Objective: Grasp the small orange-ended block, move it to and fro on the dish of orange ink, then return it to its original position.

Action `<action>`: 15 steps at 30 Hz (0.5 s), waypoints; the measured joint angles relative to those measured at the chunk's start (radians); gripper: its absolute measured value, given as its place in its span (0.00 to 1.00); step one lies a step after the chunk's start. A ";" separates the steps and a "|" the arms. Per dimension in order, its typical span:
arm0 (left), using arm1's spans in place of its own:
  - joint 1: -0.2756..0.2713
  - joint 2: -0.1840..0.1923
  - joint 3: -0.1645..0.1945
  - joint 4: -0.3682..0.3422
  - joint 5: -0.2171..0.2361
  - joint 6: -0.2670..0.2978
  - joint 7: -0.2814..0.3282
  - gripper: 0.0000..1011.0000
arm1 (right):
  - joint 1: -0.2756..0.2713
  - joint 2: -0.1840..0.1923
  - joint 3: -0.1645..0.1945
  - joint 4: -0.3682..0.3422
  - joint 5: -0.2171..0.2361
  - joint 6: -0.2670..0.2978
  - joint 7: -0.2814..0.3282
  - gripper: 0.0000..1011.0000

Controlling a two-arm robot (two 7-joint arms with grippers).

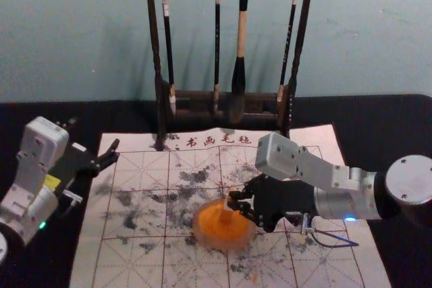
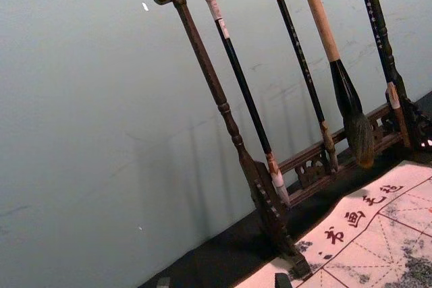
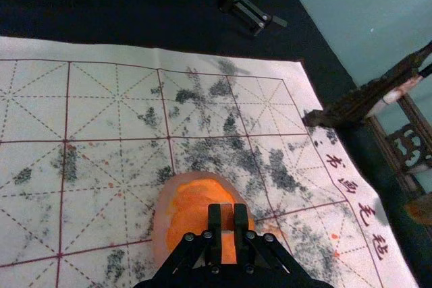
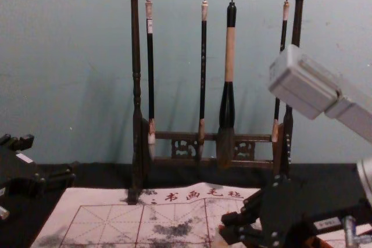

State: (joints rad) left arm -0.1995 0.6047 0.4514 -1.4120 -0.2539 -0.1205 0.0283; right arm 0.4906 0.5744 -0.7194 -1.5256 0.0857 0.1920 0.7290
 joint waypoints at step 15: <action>0.000 0.000 0.000 0.000 0.000 0.000 0.000 0.99 | -0.028 0.044 0.024 -0.039 0.020 0.000 0.003 0.07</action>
State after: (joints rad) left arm -0.1995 0.6047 0.4514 -1.4120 -0.2539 -0.1205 0.0283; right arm 0.4630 0.6184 -0.6957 -1.5647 0.1053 0.1917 0.7323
